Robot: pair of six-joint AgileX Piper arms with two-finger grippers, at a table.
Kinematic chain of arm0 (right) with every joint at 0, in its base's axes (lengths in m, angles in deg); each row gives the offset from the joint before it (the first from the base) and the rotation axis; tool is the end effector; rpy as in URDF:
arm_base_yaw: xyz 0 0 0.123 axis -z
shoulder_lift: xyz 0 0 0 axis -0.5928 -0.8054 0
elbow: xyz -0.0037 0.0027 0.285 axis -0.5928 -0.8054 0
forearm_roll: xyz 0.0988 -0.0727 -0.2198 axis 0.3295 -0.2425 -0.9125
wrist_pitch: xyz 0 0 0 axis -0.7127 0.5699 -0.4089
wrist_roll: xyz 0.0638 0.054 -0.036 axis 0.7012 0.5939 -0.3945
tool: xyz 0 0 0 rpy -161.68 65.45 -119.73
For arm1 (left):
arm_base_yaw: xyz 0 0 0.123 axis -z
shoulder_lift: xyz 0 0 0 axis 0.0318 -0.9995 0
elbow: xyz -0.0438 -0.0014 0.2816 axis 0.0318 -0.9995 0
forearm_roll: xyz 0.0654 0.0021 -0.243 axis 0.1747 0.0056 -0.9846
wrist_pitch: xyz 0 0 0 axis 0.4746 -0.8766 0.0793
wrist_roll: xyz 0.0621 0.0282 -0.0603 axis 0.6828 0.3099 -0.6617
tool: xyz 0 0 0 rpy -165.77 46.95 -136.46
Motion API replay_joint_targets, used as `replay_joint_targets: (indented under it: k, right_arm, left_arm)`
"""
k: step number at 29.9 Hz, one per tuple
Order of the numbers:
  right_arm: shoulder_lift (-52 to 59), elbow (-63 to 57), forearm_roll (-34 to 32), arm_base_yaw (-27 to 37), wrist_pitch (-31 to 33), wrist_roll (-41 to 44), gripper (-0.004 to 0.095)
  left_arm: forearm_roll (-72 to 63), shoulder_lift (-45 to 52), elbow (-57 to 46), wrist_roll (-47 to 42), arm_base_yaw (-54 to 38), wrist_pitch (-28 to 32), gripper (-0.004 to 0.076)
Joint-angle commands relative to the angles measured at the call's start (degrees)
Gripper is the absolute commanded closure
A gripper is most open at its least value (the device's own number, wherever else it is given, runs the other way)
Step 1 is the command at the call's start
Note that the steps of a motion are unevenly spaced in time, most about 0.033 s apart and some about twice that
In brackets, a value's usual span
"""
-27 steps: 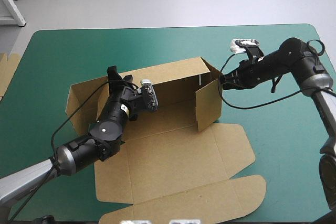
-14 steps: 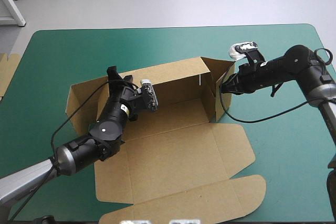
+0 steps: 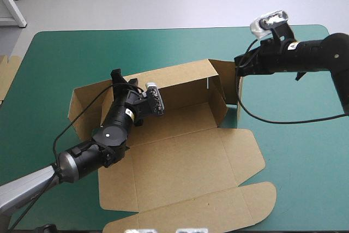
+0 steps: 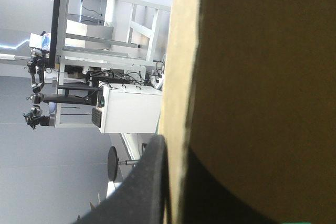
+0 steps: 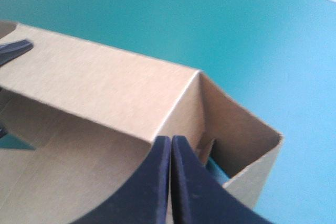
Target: Fold the box
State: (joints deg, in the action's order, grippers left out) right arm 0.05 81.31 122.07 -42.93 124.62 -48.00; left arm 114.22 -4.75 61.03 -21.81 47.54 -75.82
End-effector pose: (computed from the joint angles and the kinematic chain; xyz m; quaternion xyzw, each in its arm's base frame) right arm 0.2837 0.0778 0.4444 -0.2435 0.8517 0.2134 0.4120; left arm 0.2371 -0.1657 0.2951 0.5296 0.6277 0.3163 0.4748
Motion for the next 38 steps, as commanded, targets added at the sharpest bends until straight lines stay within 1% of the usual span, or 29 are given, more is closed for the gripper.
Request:
replay_joint_targets:
  k: [1,9,13,16,25,28,33,38]
  right_arm:
    - [-2.3,6.5,-4.5,0.0,-3.7,6.0,0.0927]
    - [-15.1,12.5,-4.2,0.0,-3.3,9.0,0.0925]
    - [-18.6,13.5,-4.2,0.0,-4.9,9.6,0.0925]
    - [-20.5,14.1,-4.8,0.0,-4.6,9.6,0.0925]
    - [-22.0,14.1,-4.2,0.1,4.2,10.0,0.0925]
    - [-22.0,14.1,-3.0,0.1,6.8,10.1,0.0925]
    - [-21.9,14.0,-0.4,0.1,9.3,9.6,0.0925]
    - [-21.4,11.9,0.0,0.1,9.3,9.3,0.0925]
  left_arm:
    - [-0.7,1.6,1.5,-1.5,0.0,-0.3,0.0734]
    - [-0.7,1.6,1.5,-1.5,0.0,-0.3,0.0734]
    - [-0.7,1.6,1.5,-1.5,0.0,-0.3,0.0734]
    - [-0.7,1.6,1.5,-1.5,0.0,-0.3,0.0734]
    - [-0.7,1.6,1.5,-1.5,0.0,-0.3,0.0734]
    - [-0.7,1.6,1.5,-1.5,0.0,-0.3,0.0734]
    - [-0.7,1.6,1.5,-1.5,0.0,-0.3,0.0734]
    - [-0.7,1.6,1.5,-1.3,0.0,-0.3,0.0734]
